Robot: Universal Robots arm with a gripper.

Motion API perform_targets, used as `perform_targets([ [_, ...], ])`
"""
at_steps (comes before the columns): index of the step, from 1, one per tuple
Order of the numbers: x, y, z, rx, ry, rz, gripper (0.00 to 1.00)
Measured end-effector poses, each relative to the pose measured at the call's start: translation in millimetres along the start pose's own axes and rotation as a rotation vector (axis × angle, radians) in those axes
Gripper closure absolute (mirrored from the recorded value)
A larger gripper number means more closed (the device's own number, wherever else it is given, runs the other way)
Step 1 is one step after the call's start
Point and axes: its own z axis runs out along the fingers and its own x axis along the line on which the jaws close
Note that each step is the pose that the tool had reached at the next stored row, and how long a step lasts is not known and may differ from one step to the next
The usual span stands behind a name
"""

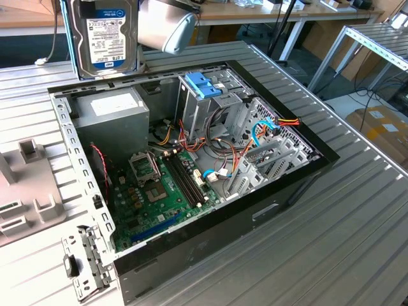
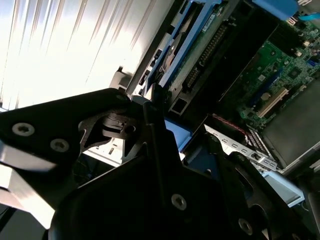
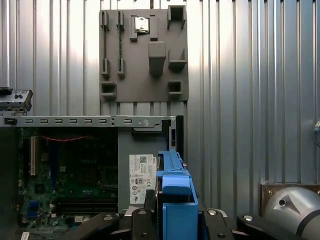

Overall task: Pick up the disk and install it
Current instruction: 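Pick up the disk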

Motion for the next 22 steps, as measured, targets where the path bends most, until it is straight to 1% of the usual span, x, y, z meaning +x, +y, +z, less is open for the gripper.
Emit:
perform_targets([
  [22,12.4,-14.9,0.9,0.0,0.0,0.0,0.63],
])
